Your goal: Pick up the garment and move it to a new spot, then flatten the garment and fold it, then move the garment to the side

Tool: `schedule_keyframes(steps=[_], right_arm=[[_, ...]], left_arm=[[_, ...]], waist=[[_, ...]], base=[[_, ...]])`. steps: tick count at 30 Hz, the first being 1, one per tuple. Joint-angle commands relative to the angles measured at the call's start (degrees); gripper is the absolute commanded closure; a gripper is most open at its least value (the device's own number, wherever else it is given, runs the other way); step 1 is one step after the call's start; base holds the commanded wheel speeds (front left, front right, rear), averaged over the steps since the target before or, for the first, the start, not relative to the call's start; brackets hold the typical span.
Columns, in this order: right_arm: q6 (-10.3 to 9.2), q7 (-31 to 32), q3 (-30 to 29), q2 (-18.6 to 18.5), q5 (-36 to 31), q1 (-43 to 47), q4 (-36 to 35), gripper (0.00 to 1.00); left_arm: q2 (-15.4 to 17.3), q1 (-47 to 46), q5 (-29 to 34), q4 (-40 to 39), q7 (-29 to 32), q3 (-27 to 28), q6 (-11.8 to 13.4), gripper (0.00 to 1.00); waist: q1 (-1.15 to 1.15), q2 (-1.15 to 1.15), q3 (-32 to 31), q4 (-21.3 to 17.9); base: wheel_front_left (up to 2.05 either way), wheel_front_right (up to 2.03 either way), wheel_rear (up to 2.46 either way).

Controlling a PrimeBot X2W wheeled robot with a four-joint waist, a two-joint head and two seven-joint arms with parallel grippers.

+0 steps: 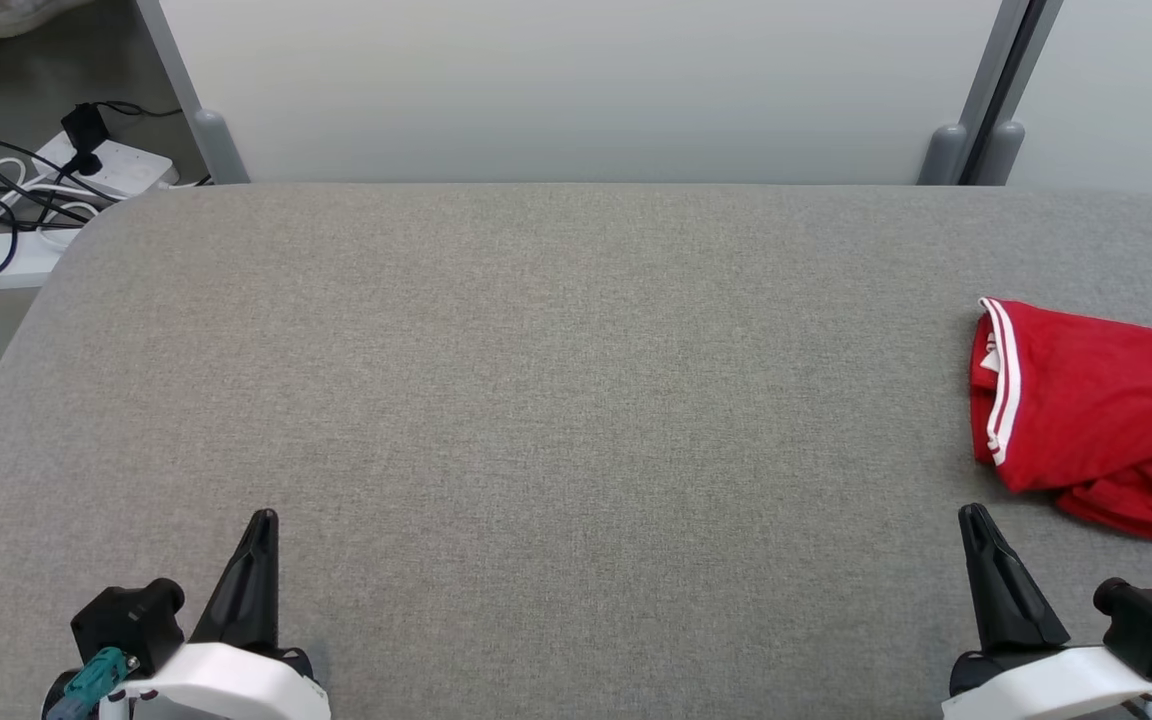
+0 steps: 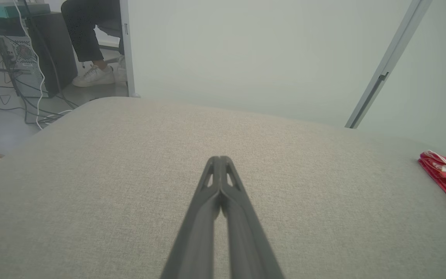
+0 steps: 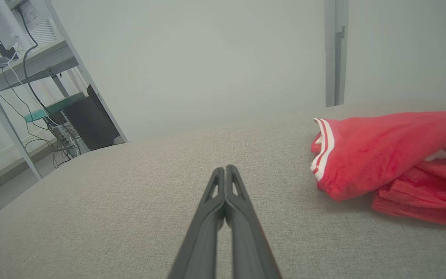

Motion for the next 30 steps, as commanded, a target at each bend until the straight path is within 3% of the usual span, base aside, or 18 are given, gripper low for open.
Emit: schedule_keyframes(steps=[1, 30], right_arm=[[0.01, 0.4, -0.4, -0.5, 2.0, -2.0, -0.9, 1.00], [0.03, 3.9, -2.1, -0.6, 20.2, -3.4, 0.7, 1.00]], left_arm=[[0.8, -2.0, -1.6, -0.8, 0.3, 1.7, -0.8, 1.00], [-3.1, -3.2, -15.7, 1.9, 4.1, 7.2, -5.8, 1.00]], waist=[[-0.02, 0.00, 0.0, -0.1], [-0.02, 0.00, -0.3, -1.1]], base=[[0.00, 0.00, 0.00], [0.00, 0.00, 0.00]])
